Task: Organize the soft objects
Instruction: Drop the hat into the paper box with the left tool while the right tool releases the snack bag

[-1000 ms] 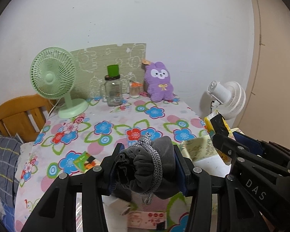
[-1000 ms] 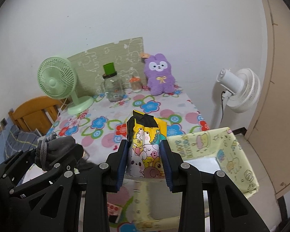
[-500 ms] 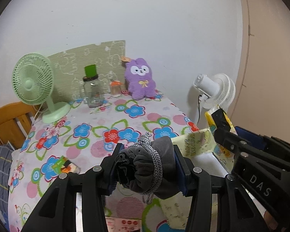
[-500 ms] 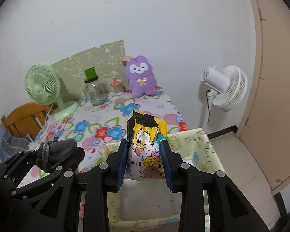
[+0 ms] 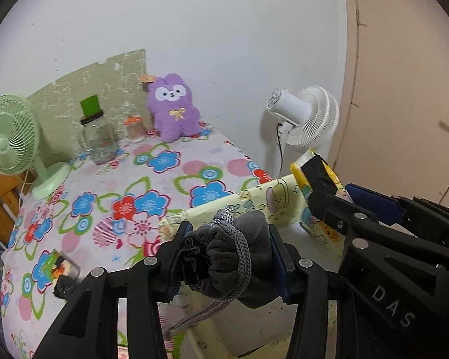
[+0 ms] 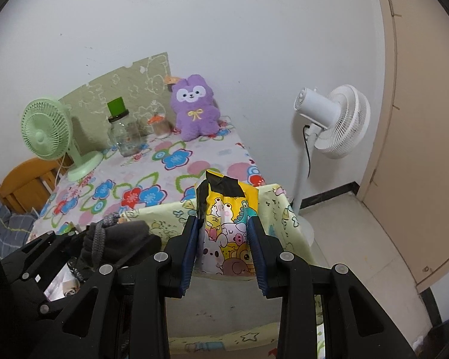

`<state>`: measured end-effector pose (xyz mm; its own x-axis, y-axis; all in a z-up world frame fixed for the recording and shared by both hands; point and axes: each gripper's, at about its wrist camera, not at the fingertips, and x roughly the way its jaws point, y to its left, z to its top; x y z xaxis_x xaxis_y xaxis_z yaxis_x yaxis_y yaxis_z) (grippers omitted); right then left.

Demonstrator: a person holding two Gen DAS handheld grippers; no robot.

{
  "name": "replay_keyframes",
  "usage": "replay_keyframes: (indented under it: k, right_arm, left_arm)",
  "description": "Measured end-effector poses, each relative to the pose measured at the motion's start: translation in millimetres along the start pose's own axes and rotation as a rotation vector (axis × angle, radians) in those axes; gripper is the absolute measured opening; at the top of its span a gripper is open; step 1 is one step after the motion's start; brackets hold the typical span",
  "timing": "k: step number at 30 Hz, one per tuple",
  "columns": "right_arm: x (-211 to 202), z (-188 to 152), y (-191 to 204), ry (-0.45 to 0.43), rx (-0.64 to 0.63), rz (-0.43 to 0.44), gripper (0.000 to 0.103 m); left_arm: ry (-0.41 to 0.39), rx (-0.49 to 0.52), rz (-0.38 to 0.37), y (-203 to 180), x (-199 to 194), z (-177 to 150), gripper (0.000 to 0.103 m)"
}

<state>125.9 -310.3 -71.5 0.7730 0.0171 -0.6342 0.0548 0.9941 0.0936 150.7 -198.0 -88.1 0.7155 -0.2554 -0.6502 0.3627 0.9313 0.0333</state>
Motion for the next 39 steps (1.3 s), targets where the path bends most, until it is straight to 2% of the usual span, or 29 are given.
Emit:
replay_keyframes:
  k: [7, 8, 10, 12, 14, 15, 16, 17, 18, 26, 39]
  right_arm:
    - [21, -4, -6, 0.045, 0.024, 0.011, 0.037]
    - [22, -4, -6, 0.050, 0.024, 0.011, 0.037]
    - [25, -4, -7, 0.059, 0.024, 0.019, 0.038]
    - [28, -4, -6, 0.069, 0.026, 0.024, 0.041]
    - [29, -3, -5, 0.071, 0.027, 0.011, 0.051]
    - [29, -3, -5, 0.066, 0.025, 0.005, 0.055]
    - [29, -2, -4, 0.061, 0.027, 0.014, 0.066]
    - [28, -2, -4, 0.059, 0.034, 0.023, 0.075]
    - [27, -2, -4, 0.056, 0.042, 0.029, 0.077]
    - [18, -2, 7, 0.040, 0.029, 0.027, 0.086]
    - [-12, -6, 33, -0.006, 0.017, 0.008, 0.091]
  left_arm:
    - [0.052, 0.021, -0.016, -7, 21, -1, 0.054]
    - [0.063, 0.018, -0.017, -7, 23, -2, 0.057]
    - [0.080, 0.008, -0.030, -6, 26, -1, 0.072]
    - [0.077, 0.009, -0.034, -5, 23, 0, 0.078]
    - [0.076, 0.006, -0.022, -3, 22, 0, 0.080]
    - [0.077, 0.000, -0.033, -2, 22, 1, 0.084]
    - [0.077, -0.005, -0.042, -1, 21, 1, 0.087]
    - [0.073, -0.014, -0.052, 1, 19, 1, 0.088]
    - [0.071, -0.014, -0.050, 1, 19, 1, 0.088]
    - [0.045, -0.018, -0.026, 8, 6, -1, 0.093]
    - [-0.011, -0.026, 0.010, 24, -30, -8, 0.093]
